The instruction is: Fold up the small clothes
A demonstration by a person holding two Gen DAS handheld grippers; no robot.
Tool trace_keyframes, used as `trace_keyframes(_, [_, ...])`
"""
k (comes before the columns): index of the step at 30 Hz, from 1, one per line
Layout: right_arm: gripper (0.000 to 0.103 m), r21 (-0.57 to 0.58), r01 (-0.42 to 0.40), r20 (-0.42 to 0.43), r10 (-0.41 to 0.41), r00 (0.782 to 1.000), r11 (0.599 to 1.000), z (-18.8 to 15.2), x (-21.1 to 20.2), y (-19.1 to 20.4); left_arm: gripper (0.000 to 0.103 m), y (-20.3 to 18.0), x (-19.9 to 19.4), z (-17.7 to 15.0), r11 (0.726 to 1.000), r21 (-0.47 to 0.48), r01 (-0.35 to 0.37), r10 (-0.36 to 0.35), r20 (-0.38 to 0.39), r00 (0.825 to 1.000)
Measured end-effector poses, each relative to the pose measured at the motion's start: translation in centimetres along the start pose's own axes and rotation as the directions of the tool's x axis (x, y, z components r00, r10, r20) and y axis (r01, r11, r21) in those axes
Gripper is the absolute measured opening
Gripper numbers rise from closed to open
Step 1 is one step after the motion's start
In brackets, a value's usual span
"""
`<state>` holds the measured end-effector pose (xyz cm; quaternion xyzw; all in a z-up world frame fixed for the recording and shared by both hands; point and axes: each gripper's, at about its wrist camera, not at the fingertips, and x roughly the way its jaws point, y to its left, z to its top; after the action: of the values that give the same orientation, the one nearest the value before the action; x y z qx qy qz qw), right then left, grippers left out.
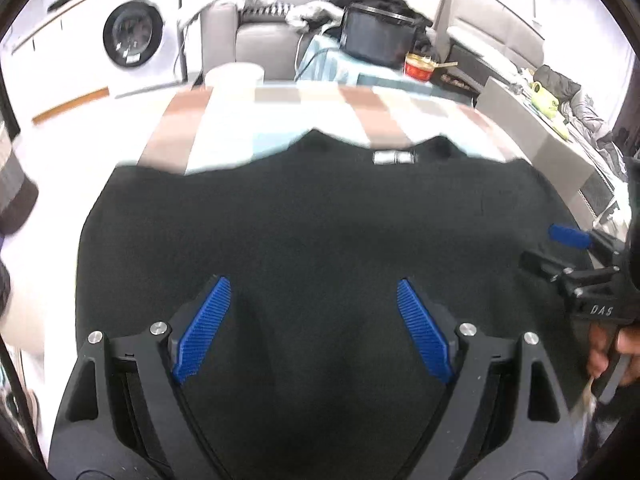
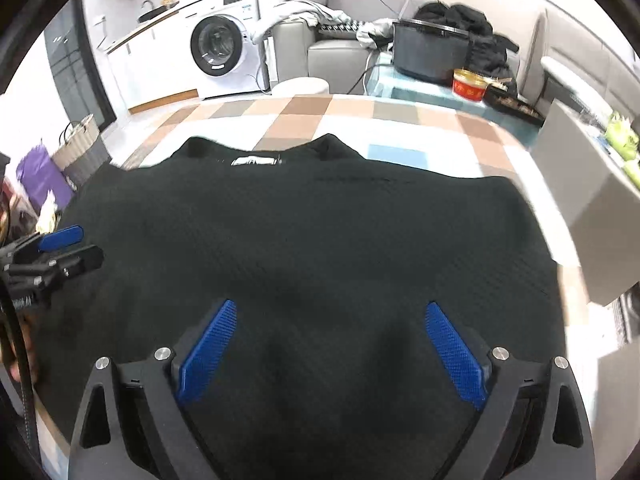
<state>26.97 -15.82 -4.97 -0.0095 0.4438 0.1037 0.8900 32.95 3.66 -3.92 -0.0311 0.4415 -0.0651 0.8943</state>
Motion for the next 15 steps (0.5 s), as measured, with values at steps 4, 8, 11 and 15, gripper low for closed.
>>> trace_keyframes(4, [0.097, 0.009, -0.005, -0.035, 0.005, 0.999, 1.0, 2.5, 4.2, 0.4, 0.084, -0.3, 3.4, 1.6, 1.0, 0.012, -0.026, 0.026, -0.032, 0.999])
trace_keyframes(8, [0.097, -0.08, 0.084, -0.032, -0.086, 0.996, 0.993, 3.2, 5.6, 0.3, 0.084, 0.1, 4.8, 1.6, 0.999, 0.017, -0.04, 0.04, -0.04, 0.998])
trace_keyframes(11, [0.098, 0.009, 0.184, -0.027, -0.184, 0.983, 0.983, 3.4, 5.5, -3.3, 0.085, 1.0, 5.0, 1.8, 0.998, -0.005, -0.059, 0.059, -0.037, 0.998])
trace_keyframes(15, [0.098, 0.099, 0.165, -0.043, -0.161, 0.986, 0.981, 3.4, 5.0, -6.3, 0.085, 1.3, 4.7, 1.6, 0.998, -0.021, -0.063, 0.062, -0.038, 0.997])
